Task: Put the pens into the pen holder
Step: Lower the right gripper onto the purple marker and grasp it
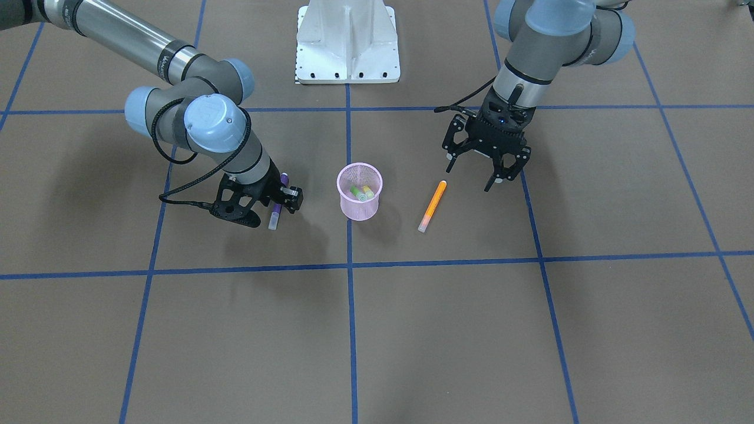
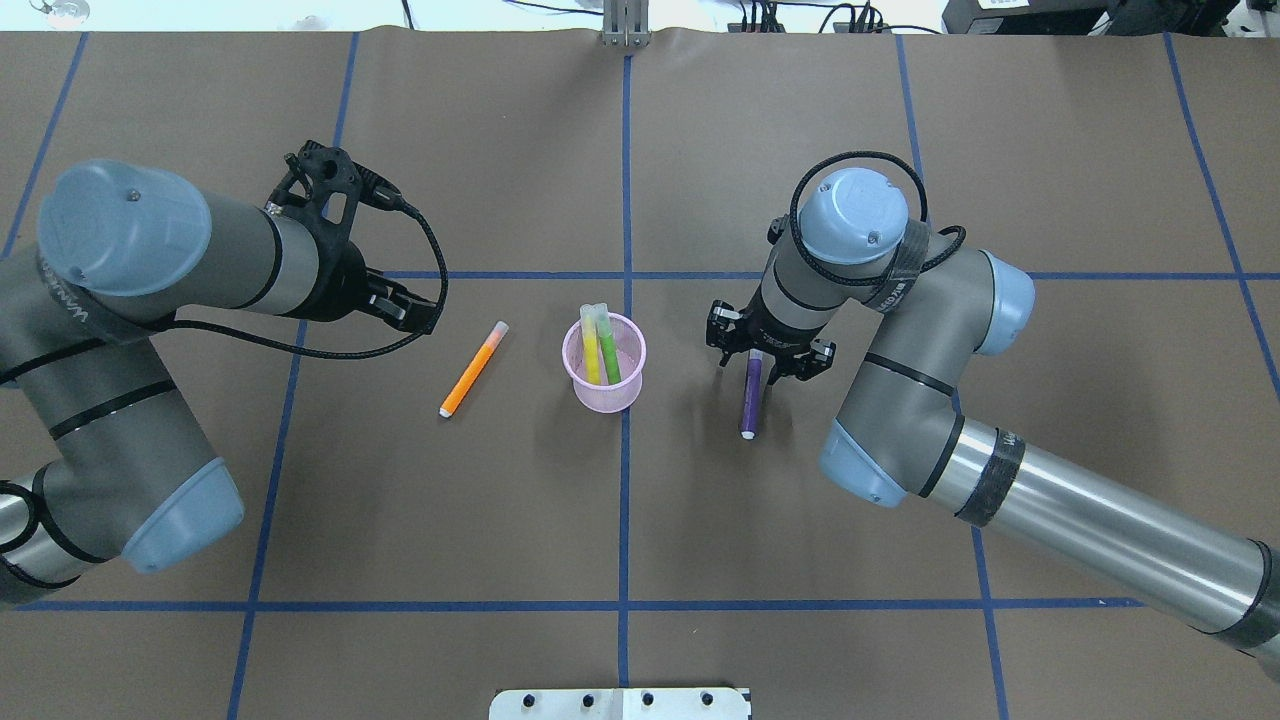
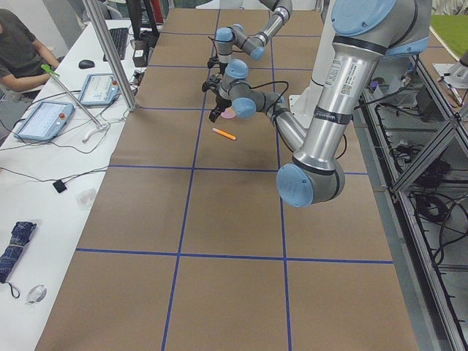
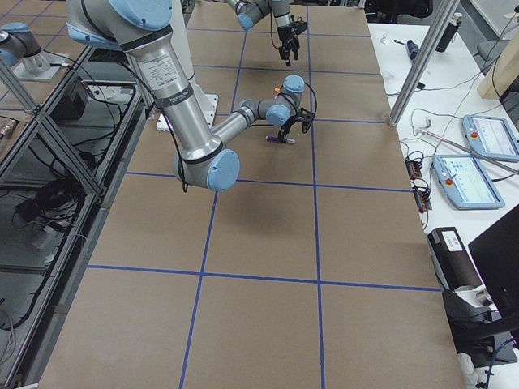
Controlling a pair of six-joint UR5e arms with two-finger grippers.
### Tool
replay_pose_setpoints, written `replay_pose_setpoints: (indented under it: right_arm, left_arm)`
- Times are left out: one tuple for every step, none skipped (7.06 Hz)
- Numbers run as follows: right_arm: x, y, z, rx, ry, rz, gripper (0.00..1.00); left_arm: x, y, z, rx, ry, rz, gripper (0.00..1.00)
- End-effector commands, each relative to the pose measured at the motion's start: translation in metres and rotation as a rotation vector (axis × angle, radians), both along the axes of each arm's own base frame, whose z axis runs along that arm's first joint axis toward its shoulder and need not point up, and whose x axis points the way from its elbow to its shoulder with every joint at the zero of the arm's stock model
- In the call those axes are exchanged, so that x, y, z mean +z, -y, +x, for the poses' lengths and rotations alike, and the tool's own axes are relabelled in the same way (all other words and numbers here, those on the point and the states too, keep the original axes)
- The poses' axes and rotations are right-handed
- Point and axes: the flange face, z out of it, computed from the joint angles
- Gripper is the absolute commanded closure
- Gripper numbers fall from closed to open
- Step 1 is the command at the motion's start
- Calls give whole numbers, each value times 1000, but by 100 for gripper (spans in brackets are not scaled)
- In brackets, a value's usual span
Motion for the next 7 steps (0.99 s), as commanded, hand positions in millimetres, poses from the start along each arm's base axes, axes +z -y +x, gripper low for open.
replay_pose_setpoints:
  right_arm:
    - [5,-1,2,-3,-7,-1,42]
    - [8,-3,0,-5,-11,-3,42]
    - [9,-3,0,-5,-13,-3,42]
    - [9,-3,0,-5,-13,-4,43]
    - [10,-4,0,-7,-14,-4,52]
    - [13,-7,-3,-6,-22,1,66]
    - [13,-9,-6,-3,-27,8,81]
  left_arm:
    - [-2,0,0,0,-3,2,19]
    - [-3,0,0,0,-5,2,19]
    - [-3,0,0,0,-5,2,19]
    - [-3,0,0,0,-5,2,19]
    - [-2,0,-1,-2,-4,1,19]
    - [-2,1,-1,-2,-4,1,19]
    - [-4,0,-1,-2,-7,3,19]
